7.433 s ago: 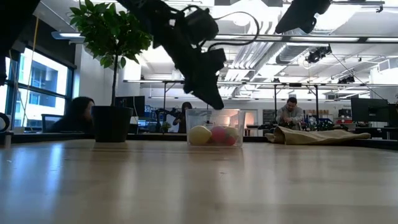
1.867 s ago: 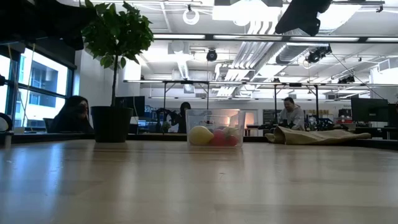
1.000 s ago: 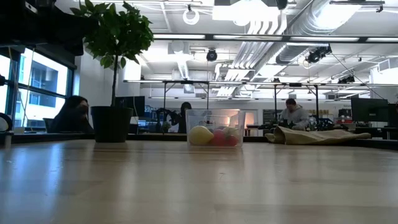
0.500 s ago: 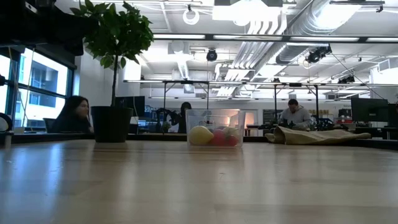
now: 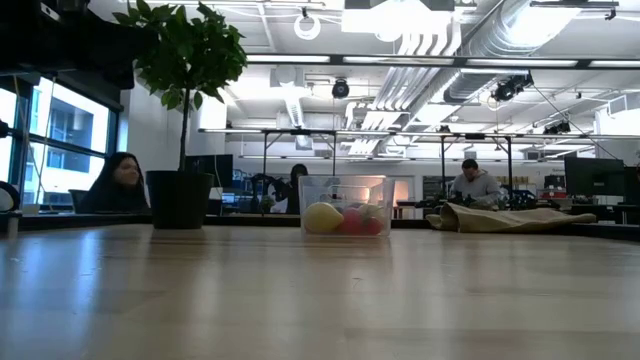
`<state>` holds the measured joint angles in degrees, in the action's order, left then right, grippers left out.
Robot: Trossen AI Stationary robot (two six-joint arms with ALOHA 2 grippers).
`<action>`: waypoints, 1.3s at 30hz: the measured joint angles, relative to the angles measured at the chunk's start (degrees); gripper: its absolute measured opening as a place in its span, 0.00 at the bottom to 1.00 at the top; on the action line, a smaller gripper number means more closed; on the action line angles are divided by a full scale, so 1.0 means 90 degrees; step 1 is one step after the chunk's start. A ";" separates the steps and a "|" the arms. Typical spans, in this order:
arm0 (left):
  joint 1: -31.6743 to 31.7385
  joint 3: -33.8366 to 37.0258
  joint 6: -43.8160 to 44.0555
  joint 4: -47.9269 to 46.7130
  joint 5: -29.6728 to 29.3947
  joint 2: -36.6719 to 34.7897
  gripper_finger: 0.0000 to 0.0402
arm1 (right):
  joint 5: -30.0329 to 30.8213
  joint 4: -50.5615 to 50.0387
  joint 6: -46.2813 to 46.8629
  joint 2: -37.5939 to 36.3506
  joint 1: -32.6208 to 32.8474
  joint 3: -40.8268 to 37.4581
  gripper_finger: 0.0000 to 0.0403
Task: Pick and placing Produce into tupperware
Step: Return to Home Position
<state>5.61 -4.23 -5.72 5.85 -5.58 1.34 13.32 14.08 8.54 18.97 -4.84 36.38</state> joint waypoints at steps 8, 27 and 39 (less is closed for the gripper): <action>0.0000 -0.0002 0.0000 0.0000 0.0000 0.0000 0.00 | -0.0204 0.0334 0.0701 -0.0071 0.0002 -0.0922 0.00; 0.0001 -0.0003 0.0000 0.0000 0.0000 0.0000 0.00 | -0.0207 0.1246 0.0389 -0.0757 -0.0002 -0.1750 0.00; 0.0002 -0.0005 0.0000 0.0000 0.0000 0.0000 0.00 | 0.0000 0.0192 0.0505 -0.1570 -0.0002 -0.1734 0.00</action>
<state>5.63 -4.27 -5.72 5.85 -5.58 1.34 13.32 15.81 13.08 4.83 -4.86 20.78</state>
